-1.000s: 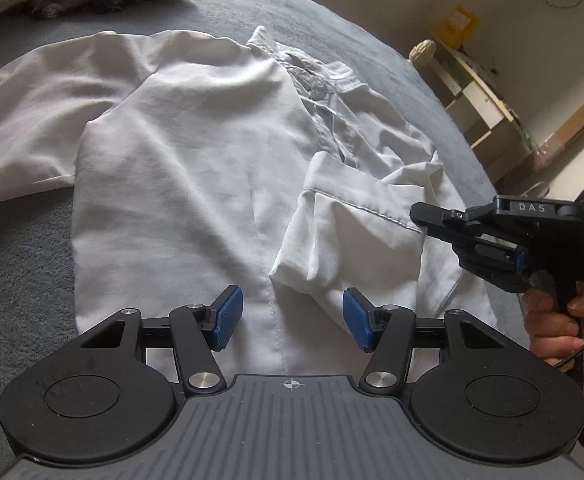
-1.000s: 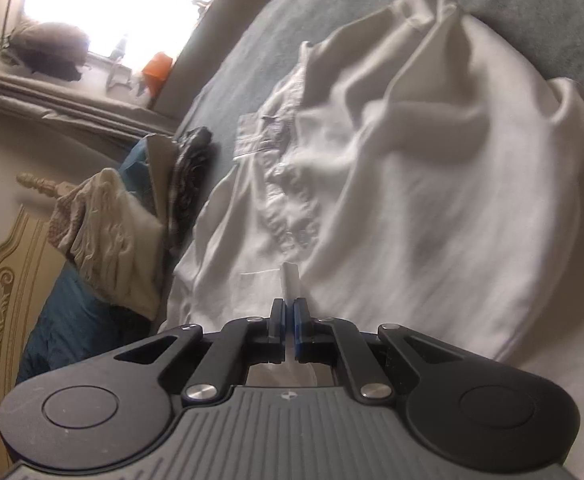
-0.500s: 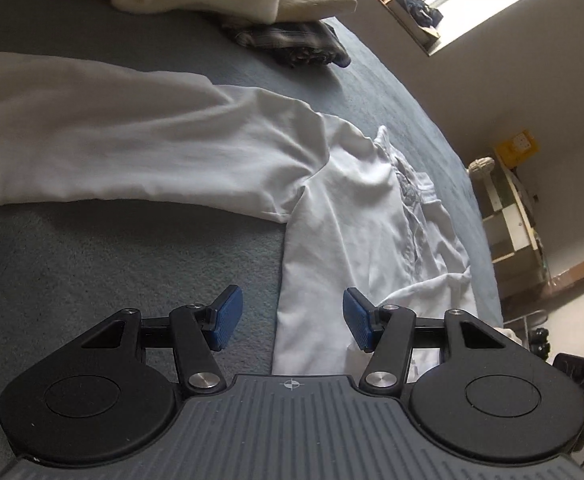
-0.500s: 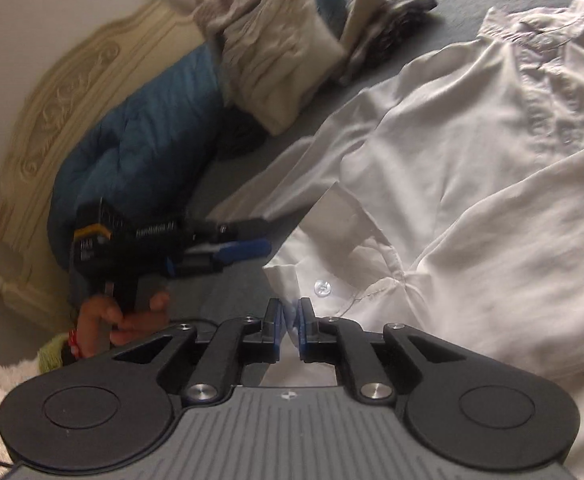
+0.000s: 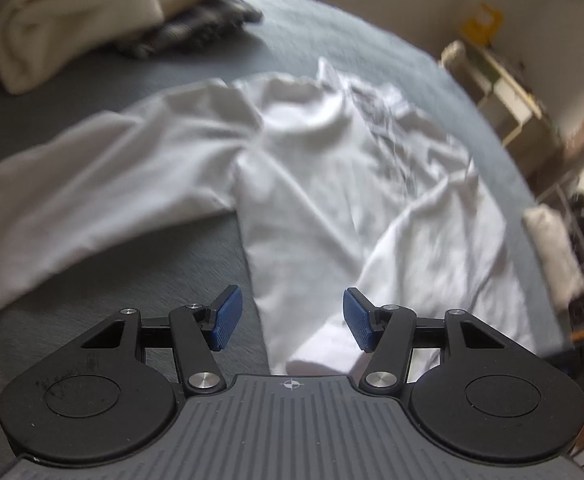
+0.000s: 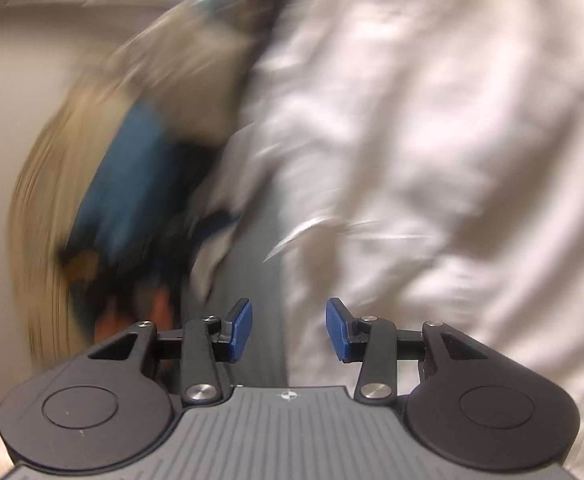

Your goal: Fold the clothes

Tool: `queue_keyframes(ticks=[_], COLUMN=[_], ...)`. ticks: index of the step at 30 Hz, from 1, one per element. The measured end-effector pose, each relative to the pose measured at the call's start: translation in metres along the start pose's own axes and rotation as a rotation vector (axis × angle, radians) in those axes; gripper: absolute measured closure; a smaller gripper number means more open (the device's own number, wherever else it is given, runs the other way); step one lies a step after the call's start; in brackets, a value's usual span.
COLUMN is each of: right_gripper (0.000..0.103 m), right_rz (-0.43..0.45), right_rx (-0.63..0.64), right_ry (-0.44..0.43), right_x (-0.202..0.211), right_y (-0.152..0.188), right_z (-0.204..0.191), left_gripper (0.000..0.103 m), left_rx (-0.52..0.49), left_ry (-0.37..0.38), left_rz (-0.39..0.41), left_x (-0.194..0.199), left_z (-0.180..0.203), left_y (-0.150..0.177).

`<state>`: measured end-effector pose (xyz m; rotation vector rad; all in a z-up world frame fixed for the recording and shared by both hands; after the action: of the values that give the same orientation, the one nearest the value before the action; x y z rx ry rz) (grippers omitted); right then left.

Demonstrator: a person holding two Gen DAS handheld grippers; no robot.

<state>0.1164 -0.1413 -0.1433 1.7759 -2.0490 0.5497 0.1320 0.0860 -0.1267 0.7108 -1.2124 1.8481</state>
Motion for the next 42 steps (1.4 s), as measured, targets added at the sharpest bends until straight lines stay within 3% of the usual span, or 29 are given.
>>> queue_keyframes(ticks=[3, 6, 11, 15, 23, 29, 32, 35, 40, 42], right_gripper=[0.059, 0.059, 0.059, 0.059, 0.06, 0.061, 0.061, 0.061, 0.062, 0.062], right_rz=[0.03, 0.031, 0.009, 0.004, 0.003, 0.004, 0.002, 0.001, 0.003, 0.005], right_rx=[-0.147, -0.195, -0.215, -0.215, -0.235, -0.246, -0.251, -0.25, -0.255, -0.259], right_ry=[0.034, 0.068, 0.06, 0.053, 0.044, 0.04, 0.04, 0.042, 0.04, 0.038], right_x=[-0.007, -0.014, -0.025, -0.035, -0.035, -0.037, -0.037, -0.038, -0.036, -0.036], right_y=[-0.008, -0.005, 0.001, -0.001, -0.002, -0.003, -0.003, -0.004, -0.003, -0.002], right_z=[0.027, 0.038, 0.039, 0.037, 0.04, 0.039, 0.042, 0.042, 0.044, 0.045], left_gripper=[0.047, 0.047, 0.047, 0.047, 0.047, 0.047, 0.047, 0.056, 0.079, 0.094], left_rx=[-0.116, -0.234, -0.352, -0.36, -0.36, -0.532, -0.619, -0.667, -0.701, -0.733], left_ry=[-0.075, -0.132, -0.156, -0.133, -0.042, -0.017, -0.077, -0.152, -0.132, -0.144], left_rz=[-0.027, -0.042, -0.029, -0.028, 0.044, -0.032, -0.026, 0.003, 0.052, 0.064], left_x=[-0.023, -0.033, -0.031, -0.025, -0.004, -0.012, -0.017, -0.023, -0.02, -0.019], left_z=[0.01, 0.017, 0.026, 0.028, 0.044, 0.06, 0.06, 0.056, 0.062, 0.064], left_y=[0.019, 0.035, 0.043, 0.038, 0.016, 0.049, 0.061, 0.063, 0.062, 0.063])
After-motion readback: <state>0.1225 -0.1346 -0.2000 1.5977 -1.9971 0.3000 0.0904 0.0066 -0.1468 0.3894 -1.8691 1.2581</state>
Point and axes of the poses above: each gripper's, at about its wrist camera, not at the fingertips, and x roughly against the way its jaws point, z to its right, y to its underside, the point moved 8 cm from there along -x, roughly the way its jaws point, and after that the axes turned 4 degrees about x, right-handed, at the moved point
